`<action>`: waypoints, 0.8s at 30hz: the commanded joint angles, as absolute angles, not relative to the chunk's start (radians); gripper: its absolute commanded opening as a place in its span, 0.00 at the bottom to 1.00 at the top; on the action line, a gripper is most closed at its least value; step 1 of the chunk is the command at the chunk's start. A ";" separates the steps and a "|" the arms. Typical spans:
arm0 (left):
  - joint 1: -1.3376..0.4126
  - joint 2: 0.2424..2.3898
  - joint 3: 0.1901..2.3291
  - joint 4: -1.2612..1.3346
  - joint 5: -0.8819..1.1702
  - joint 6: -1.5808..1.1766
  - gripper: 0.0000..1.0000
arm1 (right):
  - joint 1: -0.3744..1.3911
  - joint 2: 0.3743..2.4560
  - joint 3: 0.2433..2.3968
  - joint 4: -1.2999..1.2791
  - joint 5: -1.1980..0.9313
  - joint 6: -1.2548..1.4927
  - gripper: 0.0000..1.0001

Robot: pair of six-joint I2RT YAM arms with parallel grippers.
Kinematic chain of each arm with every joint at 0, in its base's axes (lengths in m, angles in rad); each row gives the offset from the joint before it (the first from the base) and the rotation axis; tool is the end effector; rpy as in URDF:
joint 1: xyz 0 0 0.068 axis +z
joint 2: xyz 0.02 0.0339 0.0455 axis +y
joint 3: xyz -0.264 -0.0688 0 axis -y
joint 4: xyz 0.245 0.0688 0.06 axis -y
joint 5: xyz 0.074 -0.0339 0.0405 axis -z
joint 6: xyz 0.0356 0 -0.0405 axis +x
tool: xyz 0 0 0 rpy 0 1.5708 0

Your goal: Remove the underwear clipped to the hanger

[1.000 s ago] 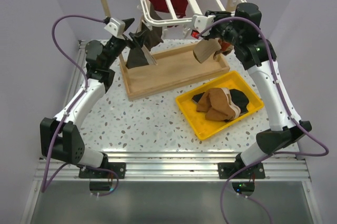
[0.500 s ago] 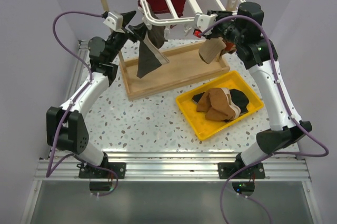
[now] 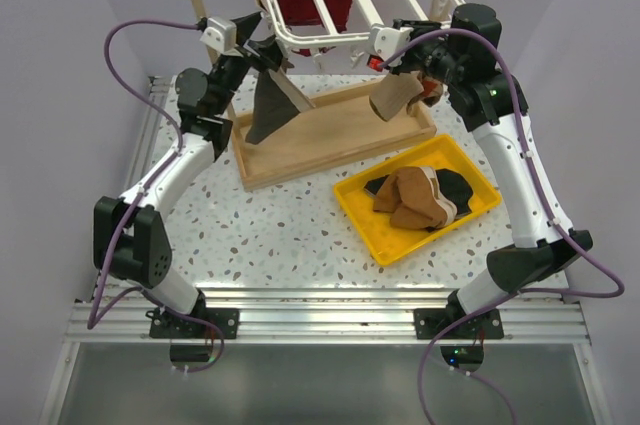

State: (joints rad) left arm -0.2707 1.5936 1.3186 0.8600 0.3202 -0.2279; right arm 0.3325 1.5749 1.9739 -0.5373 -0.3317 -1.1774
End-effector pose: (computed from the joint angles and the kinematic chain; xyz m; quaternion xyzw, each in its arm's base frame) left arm 0.3516 -0.1092 0.4282 0.1504 0.4640 -0.2877 0.8242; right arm 0.3083 0.1187 0.5131 -0.5887 0.4675 -0.1519 0.6417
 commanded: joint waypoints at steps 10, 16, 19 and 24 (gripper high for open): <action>-0.359 1.624 1.399 0.931 0.069 -0.170 0.71 | 0.322 1.531 1.971 -0.538 -0.351 -1.121 0.36; -0.387 1.669 1.440 0.953 0.008 -0.152 0.66 | 0.324 1.531 1.971 -0.537 -0.356 -1.115 0.36; -0.391 1.690 1.466 0.954 0.003 -0.152 0.58 | 0.322 1.529 1.971 -0.537 -0.357 -1.114 0.36; -0.394 1.694 1.462 0.991 -0.038 -0.153 0.30 | 0.322 1.528 1.965 -0.538 -0.357 -1.115 0.36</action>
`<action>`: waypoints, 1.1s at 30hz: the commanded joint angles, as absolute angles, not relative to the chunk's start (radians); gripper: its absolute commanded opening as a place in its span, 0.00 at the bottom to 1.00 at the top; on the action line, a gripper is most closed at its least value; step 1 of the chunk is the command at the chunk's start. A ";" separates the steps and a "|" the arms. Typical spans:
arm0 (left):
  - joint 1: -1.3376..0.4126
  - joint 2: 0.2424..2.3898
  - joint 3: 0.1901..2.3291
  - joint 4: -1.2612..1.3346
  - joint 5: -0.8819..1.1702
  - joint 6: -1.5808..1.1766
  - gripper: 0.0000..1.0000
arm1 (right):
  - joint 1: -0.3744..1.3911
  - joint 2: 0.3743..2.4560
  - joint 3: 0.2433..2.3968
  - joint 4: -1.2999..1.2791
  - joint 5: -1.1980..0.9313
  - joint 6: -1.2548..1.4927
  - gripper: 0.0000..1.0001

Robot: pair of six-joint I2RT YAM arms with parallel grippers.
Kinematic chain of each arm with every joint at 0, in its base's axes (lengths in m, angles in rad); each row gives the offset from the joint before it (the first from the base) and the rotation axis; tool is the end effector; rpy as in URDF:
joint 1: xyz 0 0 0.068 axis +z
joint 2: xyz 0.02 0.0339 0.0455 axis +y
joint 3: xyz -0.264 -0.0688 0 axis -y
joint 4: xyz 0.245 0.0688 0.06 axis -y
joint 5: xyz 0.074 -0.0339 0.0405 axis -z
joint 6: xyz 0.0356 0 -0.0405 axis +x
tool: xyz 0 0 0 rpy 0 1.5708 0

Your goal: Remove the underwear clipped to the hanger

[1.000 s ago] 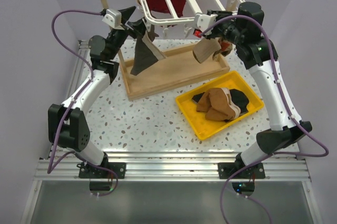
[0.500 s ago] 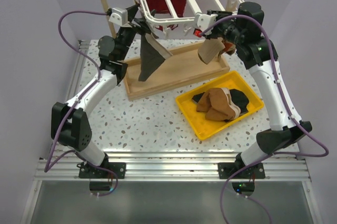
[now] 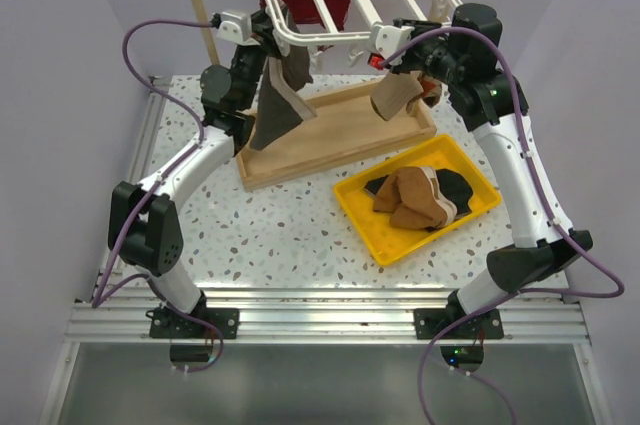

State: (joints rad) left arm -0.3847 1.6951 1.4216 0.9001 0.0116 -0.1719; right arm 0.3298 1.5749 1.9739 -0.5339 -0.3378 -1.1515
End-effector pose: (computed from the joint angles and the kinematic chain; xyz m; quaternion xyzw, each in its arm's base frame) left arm 0.3647 -0.1481 0.4313 0.0534 0.4516 -0.2472 0.8556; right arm 0.3085 0.1181 0.5135 -0.5826 0.4733 -0.1429 0.6451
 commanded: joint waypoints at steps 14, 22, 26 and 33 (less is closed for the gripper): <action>-0.396 1.622 1.394 0.973 -0.005 -0.146 0.73 | 0.322 1.529 1.956 -0.529 -0.354 -1.109 0.43; -0.394 1.415 1.209 0.830 0.037 -0.063 0.89 | 0.324 1.520 1.963 -0.534 -0.370 -1.092 0.69; -0.394 1.329 1.123 0.694 0.003 -0.005 0.91 | 0.322 1.511 1.996 -0.557 -0.394 -1.066 0.93; -0.394 1.220 1.026 0.552 -0.060 0.080 0.93 | 0.322 1.488 2.089 -0.681 -0.459 -1.023 0.99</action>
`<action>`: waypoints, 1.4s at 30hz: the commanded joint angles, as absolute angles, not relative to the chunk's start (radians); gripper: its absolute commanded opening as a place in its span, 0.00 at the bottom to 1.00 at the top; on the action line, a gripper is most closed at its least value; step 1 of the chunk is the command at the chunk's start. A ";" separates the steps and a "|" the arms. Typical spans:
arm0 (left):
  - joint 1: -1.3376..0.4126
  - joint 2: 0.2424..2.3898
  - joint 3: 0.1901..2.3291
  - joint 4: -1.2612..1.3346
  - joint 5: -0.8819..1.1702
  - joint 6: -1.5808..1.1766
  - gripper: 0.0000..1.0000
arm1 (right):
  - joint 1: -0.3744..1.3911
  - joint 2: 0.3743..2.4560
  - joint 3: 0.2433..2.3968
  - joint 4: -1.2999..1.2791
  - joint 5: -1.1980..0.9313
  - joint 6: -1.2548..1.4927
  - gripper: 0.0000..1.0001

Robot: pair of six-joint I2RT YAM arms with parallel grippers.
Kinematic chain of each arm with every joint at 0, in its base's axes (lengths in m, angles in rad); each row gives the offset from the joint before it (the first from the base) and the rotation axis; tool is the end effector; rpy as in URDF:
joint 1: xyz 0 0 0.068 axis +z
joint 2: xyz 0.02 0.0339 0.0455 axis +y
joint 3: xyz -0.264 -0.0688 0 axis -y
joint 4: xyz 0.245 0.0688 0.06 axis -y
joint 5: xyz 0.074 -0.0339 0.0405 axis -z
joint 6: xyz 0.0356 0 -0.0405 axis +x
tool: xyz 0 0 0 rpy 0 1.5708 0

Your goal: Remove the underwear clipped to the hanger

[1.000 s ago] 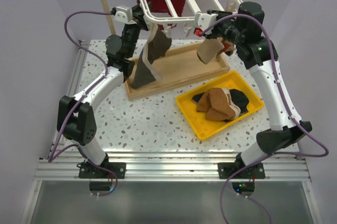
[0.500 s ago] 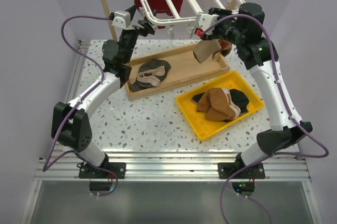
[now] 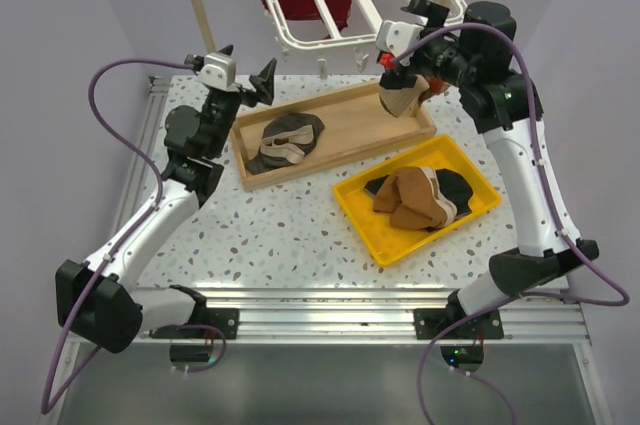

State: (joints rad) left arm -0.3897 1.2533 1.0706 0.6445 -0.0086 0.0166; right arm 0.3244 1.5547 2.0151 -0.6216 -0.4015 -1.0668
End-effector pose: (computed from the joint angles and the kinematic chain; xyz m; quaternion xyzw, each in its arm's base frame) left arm 0.2661 -0.1090 0.4276 0.1026 0.5164 -0.1555 0.8358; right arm 0.2932 0.1133 0.5229 -0.5775 0.4902 -0.0887 0.6467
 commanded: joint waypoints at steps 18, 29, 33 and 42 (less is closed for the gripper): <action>-0.393 1.055 0.710 0.339 -0.058 -0.288 1.00 | 0.273 1.097 1.817 -1.016 -0.189 -0.802 0.99; -0.434 1.485 0.937 0.163 -0.245 -0.696 0.91 | 0.150 0.793 1.116 -0.807 -0.075 -0.572 0.99; -0.446 1.653 1.087 -0.056 -0.383 -0.906 0.90 | 0.152 0.764 0.994 -0.713 -0.098 -0.485 0.99; -0.456 1.931 1.423 -0.414 -0.485 -1.123 0.82 | 0.112 0.674 0.807 -0.609 -0.147 -0.436 0.99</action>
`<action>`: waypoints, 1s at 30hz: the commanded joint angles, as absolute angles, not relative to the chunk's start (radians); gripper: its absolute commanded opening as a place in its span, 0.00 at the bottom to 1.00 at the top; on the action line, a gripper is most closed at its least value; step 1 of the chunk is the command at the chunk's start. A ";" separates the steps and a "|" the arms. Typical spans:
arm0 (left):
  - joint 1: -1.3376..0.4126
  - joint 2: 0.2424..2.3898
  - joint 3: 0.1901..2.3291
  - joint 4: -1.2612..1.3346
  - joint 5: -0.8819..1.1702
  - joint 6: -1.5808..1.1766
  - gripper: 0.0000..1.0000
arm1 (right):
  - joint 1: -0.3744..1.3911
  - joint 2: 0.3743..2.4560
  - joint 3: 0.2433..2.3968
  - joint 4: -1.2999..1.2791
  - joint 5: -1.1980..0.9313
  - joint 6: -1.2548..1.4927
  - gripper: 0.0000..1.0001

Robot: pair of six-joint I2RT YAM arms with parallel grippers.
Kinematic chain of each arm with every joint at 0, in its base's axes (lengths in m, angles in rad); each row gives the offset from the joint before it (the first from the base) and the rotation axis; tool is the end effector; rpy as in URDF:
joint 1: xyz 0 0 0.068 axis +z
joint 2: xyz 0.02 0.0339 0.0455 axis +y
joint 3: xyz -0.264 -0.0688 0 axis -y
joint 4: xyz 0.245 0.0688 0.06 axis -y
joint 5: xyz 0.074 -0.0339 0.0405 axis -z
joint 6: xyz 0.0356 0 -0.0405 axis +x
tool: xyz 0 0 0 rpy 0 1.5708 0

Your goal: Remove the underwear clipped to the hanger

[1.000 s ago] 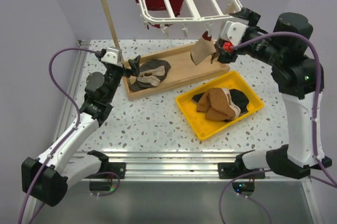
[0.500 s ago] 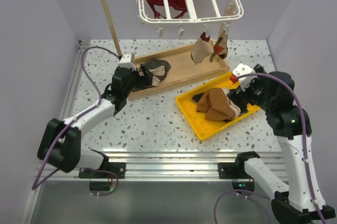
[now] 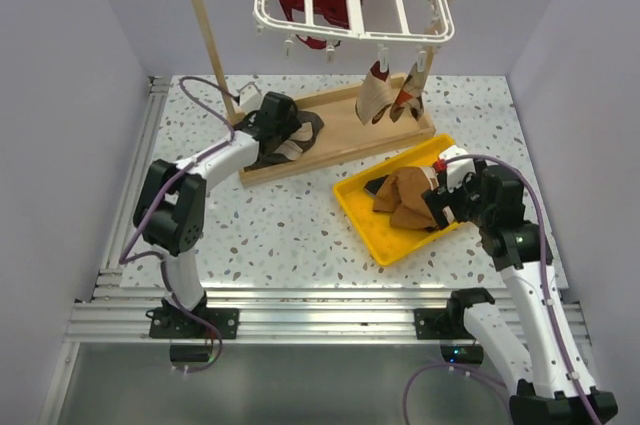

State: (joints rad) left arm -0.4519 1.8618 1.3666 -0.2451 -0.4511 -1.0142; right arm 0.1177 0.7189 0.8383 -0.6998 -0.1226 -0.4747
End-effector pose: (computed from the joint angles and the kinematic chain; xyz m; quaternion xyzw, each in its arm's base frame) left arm 0.3829 -0.1686 0.2312 -0.3341 0.8318 -0.1110 0.4291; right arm 0.1473 0.0218 0.3162 -0.2842 0.8315 -0.0312 0.4763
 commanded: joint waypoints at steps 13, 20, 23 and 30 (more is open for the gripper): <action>-0.466 2.033 1.462 -0.440 -0.497 -1.140 0.33 | 0.084 0.620 0.726 -0.571 -0.153 -0.426 0.99; -0.492 1.849 1.324 -0.237 -0.572 -1.003 0.00 | 0.074 0.604 0.721 -0.569 -0.158 -0.426 0.99; -0.509 1.658 1.205 -0.065 -0.546 -0.898 0.00 | 0.071 0.601 0.719 -0.563 -0.146 -0.426 0.99; -0.549 1.304 0.778 0.465 -0.319 -0.605 0.00 | 0.034 0.588 0.687 -0.486 -0.003 -0.376 0.99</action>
